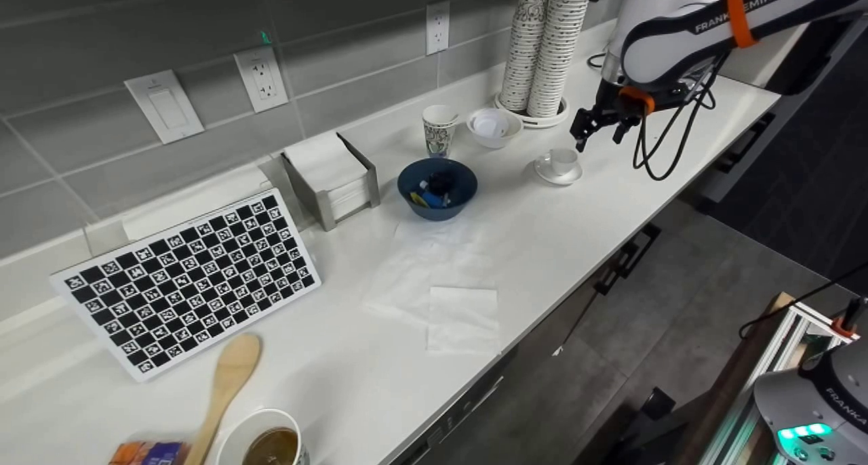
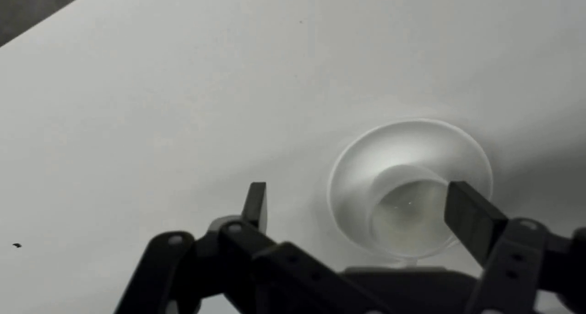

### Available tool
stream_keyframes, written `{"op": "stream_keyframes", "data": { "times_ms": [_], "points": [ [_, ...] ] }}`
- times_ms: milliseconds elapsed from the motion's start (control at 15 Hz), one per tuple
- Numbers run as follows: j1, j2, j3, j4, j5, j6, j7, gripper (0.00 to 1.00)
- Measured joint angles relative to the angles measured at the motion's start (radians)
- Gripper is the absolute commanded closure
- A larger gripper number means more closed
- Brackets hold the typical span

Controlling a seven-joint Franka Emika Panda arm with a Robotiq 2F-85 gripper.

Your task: Pick up the white tea cup and put it in the blue bowl

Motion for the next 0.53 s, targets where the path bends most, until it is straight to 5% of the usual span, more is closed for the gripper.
{"op": "stream_keyframes", "data": {
  "times_ms": [133, 267, 533],
  "points": [
    [0.002, 0.040, -0.002, 0.031, 0.000, 0.010, 0.011, 0.06],
    [0.006, 0.074, -0.006, 0.061, 0.000, 0.010, 0.023, 0.30],
    [0.014, 0.132, -0.016, 0.098, 0.000, 0.010, 0.034, 0.55]
  ]
}}
